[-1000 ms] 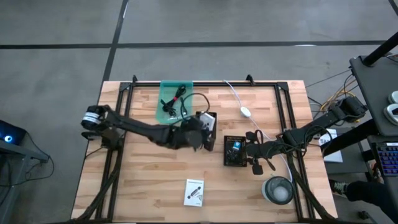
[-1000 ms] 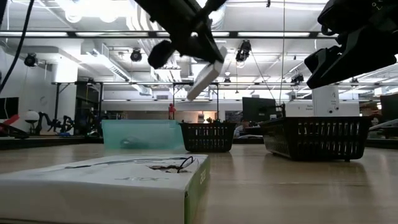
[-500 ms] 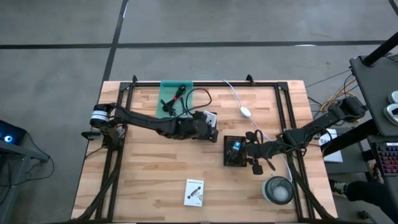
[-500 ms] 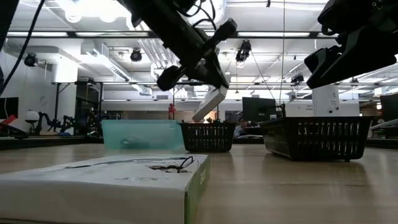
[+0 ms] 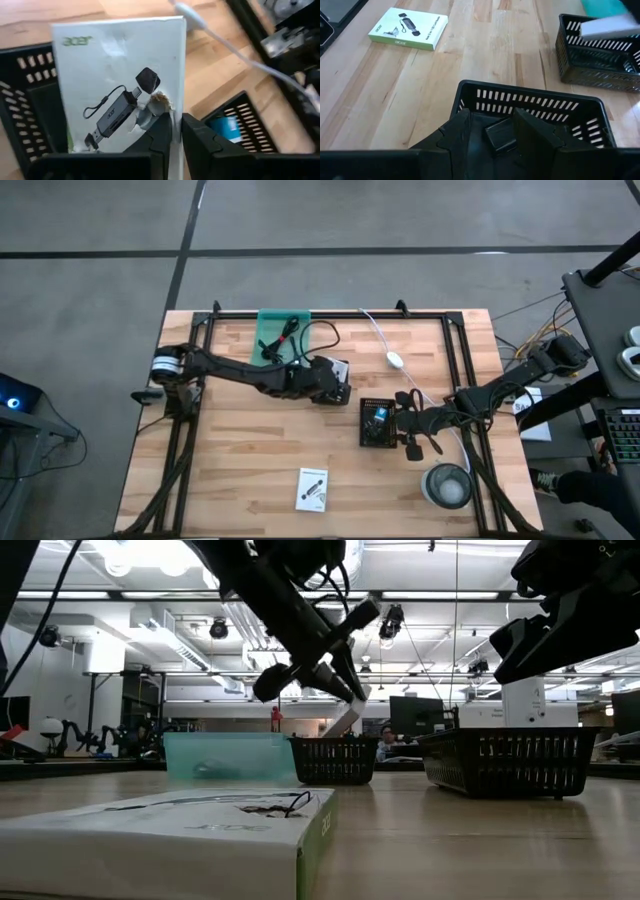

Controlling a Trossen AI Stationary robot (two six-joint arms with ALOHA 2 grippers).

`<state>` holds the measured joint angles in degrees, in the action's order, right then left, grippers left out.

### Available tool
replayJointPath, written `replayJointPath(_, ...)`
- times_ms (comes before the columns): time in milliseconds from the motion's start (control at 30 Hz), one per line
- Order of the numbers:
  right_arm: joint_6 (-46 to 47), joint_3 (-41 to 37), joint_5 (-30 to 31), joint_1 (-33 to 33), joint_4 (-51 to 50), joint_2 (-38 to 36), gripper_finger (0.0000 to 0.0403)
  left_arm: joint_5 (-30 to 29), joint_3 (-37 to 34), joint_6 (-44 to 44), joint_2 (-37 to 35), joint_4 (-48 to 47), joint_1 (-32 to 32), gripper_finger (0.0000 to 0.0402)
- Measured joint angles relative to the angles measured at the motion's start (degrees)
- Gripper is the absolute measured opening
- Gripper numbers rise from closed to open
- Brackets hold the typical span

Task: Pick and place items into bin
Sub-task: Put the top left white card reader box into the top black basket, then put the white card reader box into the top black basket

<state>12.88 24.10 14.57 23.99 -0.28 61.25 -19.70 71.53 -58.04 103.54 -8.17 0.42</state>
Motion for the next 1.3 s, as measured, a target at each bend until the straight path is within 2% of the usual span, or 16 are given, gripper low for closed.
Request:
replayJointPath(233, 0.00, 0.00, 0.00, 0.00, 0.01, 0.00, 0.0139, 2.92, -0.09, 0.44, 0.73, -0.28, 1.14, 0.0033)
replayJointPath(433, 0.00, 0.00, 0.00, 0.00, 0.01, 0.00, 0.0139, 3.05, -0.09, 5.81, 0.68, -0.27, 1.14, 0.0047)
replayJointPath(800, 0.00, 0.00, -0.02, 0.00, -0.02, 0.00, 0.0139, 2.31, -0.83, 6.45, 0.35, -0.02, 2.13, 0.0178)
replayJointPath(967, 0.01, 0.00, -0.02, 0.00, -0.06, 0.00, 0.0139, 4.10, 0.00, 6.12, -1.68, 0.28, 2.11, 0.0204)
replayJointPath(1133, 0.17, 0.00, -0.04, 0.00, -0.77, 0.00, 0.0139, 13.01, 2.33, 11.09, -2.53, 1.12, -2.01, 0.0205)
replayJointPath(1300, 0.04, 0.00, -0.04, 0.00, -1.26, 0.00, 0.0139, 14.41, 3.18, 14.66, -2.53, 1.54, -9.66, 0.0205)
